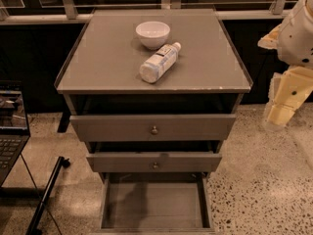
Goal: Place blue plastic bottle into bottom drawer
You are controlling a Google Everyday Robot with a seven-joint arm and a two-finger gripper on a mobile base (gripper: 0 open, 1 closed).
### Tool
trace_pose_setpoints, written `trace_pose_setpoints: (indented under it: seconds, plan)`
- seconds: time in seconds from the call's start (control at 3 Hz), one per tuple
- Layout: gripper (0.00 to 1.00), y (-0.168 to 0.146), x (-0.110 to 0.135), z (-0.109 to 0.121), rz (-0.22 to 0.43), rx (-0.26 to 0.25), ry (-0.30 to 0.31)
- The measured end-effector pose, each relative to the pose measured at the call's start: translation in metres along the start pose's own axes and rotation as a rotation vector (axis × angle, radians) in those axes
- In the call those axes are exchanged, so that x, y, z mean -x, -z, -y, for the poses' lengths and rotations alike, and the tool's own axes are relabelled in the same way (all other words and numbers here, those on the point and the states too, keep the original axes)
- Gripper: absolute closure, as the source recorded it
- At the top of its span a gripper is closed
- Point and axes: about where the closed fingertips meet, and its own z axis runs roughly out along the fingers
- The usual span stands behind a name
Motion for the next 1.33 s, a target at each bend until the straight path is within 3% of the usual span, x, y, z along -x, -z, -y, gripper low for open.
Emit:
trace_pose_setpoints:
  seconds: [0.67, 1.0, 1.33]
  plan:
    - [0.0, 0.001, 0.001, 0.003, 0.013, -0.021, -0.01]
    - [0.0, -0.016, -0.003, 0.022, 0.059, -0.069, -0.136]
    - [0.0, -0.035, -0.013, 0.061, 0.081, -0.135, -0.33]
